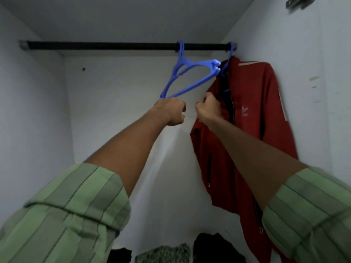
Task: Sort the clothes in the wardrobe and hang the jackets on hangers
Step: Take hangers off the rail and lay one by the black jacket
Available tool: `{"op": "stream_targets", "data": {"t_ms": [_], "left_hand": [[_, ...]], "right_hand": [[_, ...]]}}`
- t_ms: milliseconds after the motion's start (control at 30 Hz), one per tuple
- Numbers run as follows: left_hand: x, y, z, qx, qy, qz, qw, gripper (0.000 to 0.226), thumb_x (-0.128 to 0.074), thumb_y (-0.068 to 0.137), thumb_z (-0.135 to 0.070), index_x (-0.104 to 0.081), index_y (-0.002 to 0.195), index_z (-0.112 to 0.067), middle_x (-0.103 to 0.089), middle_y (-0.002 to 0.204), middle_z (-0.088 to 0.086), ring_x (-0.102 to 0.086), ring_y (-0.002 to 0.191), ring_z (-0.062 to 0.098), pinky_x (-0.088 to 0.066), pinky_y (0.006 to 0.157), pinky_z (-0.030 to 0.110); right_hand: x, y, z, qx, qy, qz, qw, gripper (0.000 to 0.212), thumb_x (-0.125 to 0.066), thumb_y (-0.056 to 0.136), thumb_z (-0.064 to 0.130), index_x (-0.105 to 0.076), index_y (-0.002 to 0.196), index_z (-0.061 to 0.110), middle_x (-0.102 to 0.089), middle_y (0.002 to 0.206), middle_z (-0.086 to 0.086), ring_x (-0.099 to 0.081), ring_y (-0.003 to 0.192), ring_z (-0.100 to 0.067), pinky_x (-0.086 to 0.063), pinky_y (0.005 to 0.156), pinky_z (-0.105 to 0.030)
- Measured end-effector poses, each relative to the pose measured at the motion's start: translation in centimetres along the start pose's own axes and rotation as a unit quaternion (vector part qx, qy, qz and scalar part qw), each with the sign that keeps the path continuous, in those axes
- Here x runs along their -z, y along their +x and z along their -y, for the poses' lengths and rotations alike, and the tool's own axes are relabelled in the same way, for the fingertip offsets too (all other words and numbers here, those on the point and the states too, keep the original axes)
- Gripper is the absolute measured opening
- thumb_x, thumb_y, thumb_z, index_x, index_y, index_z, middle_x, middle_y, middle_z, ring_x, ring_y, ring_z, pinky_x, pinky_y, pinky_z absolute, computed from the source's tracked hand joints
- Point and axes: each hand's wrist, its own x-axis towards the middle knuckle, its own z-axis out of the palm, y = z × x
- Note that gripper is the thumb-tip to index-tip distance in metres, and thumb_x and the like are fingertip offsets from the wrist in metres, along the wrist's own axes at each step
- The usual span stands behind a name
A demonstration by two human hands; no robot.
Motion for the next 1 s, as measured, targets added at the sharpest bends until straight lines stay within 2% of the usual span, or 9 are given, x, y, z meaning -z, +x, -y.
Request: {"op": "stream_targets", "data": {"t_ms": [133,200,300,367,467,533,667,767,1000], "left_hand": [[2.1,0.9,0.7,0.007,0.008,-0.01,1.0,0.041,-0.056,0.096,-0.039,-0.057,0.136,-0.03,-0.064,0.131,-0.001,-0.059,0.123,0.026,-0.051,0.097,0.045],[2.8,1.2,0.5,0.005,0.008,-0.012,1.0,0.04,-0.056,0.096,-0.038,-0.057,0.136,-0.03,-0.064,0.128,-0.001,-0.06,0.12,0.024,-0.052,0.096,0.046],[3.4,1.6,0.1,-0.001,0.0,-0.005,1.0,0.037,-0.058,0.095,-0.038,-0.06,0.132,-0.03,-0.065,0.124,-0.002,-0.062,0.115,0.023,-0.054,0.095,0.047],[3.5,1.7,-0.1,-0.003,-0.004,-0.009,1.0,0.035,-0.059,0.094,-0.037,-0.062,0.127,-0.03,-0.065,0.122,-0.002,-0.063,0.111,0.022,-0.055,0.093,0.045],[3.7,1.8,-0.1,-0.007,-0.002,-0.023,1.0,0.031,-0.06,0.093,-0.036,-0.065,0.122,-0.027,-0.065,0.119,-0.001,-0.063,0.107,0.023,-0.052,0.084,0.037],[3.7,1.7,0.2,-0.005,0.005,-0.019,1.0,0.029,-0.06,0.093,-0.037,-0.065,0.12,-0.028,-0.066,0.118,-0.001,-0.064,0.105,0.023,-0.049,0.08,0.035],[3.5,1.5,0.9,-0.006,0.01,-0.007,1.0,0.029,-0.059,0.093,-0.037,-0.067,0.12,-0.029,-0.067,0.121,-0.002,-0.064,0.108,0.022,-0.055,0.091,0.041],[3.6,1.3,1.2,-0.003,0.016,-0.007,1.0,0.033,-0.058,0.094,-0.037,-0.065,0.126,-0.031,-0.065,0.124,-0.002,-0.063,0.113,0.022,-0.054,0.092,0.04],[2.7,0.8,1.5,-0.004,0.001,-0.001,1.0,0.033,-0.058,0.093,-0.039,-0.065,0.125,-0.033,-0.066,0.123,-0.003,-0.063,0.112,0.021,-0.055,0.092,0.042]], "right_hand": [[1.1,1.1,2.4,-0.03,0.153,0.012,0.988,0.067,-0.051,0.093,0.005,-0.034,0.152,0.029,-0.066,0.097,-0.007,-0.072,0.073,-0.023,-0.059,0.054,-0.031],[1.4,1.2,3.2,0.01,0.192,0.009,0.981,0.054,-0.051,0.094,0.001,-0.048,0.142,0.025,-0.068,0.093,-0.007,-0.069,0.067,-0.02,-0.056,0.054,-0.031],[1.2,1.2,3.8,0.086,0.146,-0.039,0.985,0.023,-0.056,0.093,0.004,-0.068,0.104,0.021,-0.072,0.083,-0.003,-0.069,0.063,-0.018,-0.06,0.056,-0.04],[1.1,1.0,4.3,0.127,0.091,-0.066,0.985,0.019,-0.062,0.092,0.006,-0.071,0.095,0.022,-0.071,0.078,0.003,-0.07,0.067,-0.016,-0.062,0.062,-0.04],[1.1,1.0,4.8,0.178,0.025,-0.071,0.981,0.011,-0.068,0.091,0.01,-0.072,0.095,0.019,-0.069,0.078,0.006,-0.068,0.07,-0.011,-0.058,0.063,-0.029],[1.2,1.0,5.1,0.199,-0.012,-0.082,0.976,0.008,-0.067,0.091,0.013,-0.071,0.096,0.018,-0.068,0.08,0.005,-0.067,0.072,-0.012,-0.058,0.064,-0.028],[1.4,1.3,6.1,0.198,-0.062,-0.109,0.972,0.007,-0.061,0.096,0.012,-0.067,0.095,0.009,-0.059,0.075,0.002,-0.057,0.065,-0.012,-0.039,0.049,-0.015],[1.6,1.7,7.1,0.185,-0.055,-0.129,0.973,0.006,-0.062,0.092,0.008,-0.067,0.096,0.007,-0.061,0.077,-0.002,-0.061,0.07,-0.017,-0.05,0.056,-0.025],[2.2,1.5,7.8,0.192,-0.037,-0.148,0.969,0.007,-0.057,0.095,0.008,-0.062,0.095,0.012,-0.063,0.077,-0.003,-0.063,0.07,-0.02,-0.05,0.057,-0.031]]}}
